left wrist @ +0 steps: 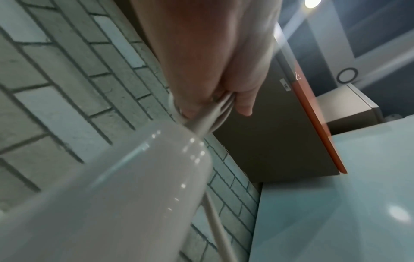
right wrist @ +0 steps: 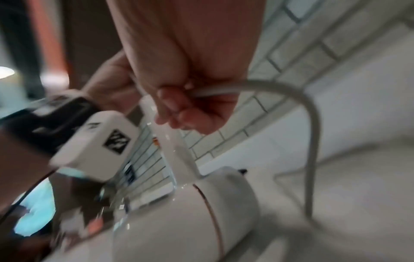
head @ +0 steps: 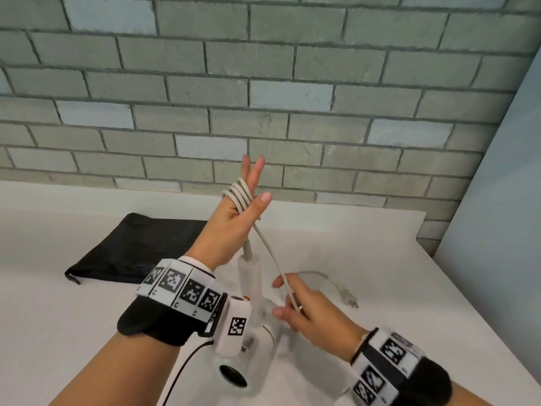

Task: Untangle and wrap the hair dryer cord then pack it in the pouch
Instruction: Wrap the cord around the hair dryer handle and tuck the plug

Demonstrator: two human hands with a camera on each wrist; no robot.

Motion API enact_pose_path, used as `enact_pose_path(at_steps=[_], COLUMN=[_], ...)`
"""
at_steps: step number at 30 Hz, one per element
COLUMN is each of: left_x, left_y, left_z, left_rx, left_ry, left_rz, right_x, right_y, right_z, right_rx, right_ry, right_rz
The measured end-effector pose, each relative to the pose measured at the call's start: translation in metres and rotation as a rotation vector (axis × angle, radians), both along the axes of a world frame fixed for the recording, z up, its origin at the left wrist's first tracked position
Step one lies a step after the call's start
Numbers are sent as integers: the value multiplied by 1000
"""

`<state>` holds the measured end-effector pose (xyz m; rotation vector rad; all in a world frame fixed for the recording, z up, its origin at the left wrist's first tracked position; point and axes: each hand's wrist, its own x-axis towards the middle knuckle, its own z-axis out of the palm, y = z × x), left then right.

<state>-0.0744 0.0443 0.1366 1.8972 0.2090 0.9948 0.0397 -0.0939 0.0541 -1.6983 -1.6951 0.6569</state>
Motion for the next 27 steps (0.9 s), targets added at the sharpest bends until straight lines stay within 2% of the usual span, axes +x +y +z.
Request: enact_pose_path(at_steps=[2,3,4,7,9,12,16,18,21,25,27], left_x=[-3,-3,-4,-1,1,0,-2,-1,3,5,3], left_y=[4,5,5,-1,-7,-18,-38,-47,-51,-44,-37], left_z=[2,2,3,6,9,12,18,16,10,5,3], left_rx=[29,34,34,11,58,135,115,2,-197,-377,-480], left_ry=[35,57,77,123,174,268,383,361,349,308,270], left_rz=[30,42,44,-38,-65,-117,-257,-445,-704,-904,-909], right_x=[-3,-3,-2,-2,-1,4,29,42,44,34,35], right_y=[-14,-20,-25,-35,-38,-36,-15,-3,5,0,-4], right_z=[10,15,21,54,79,114,135,131,120,108,105], right_rx=[1,52,132,337,498,704,776,691,476,156,106], right_ry=[-436,-599,-677,-750,-688,-444,-234,-178,-165,255,324], right_rz=[104,133,139,163,166,142,-31,-51,58,275,295])
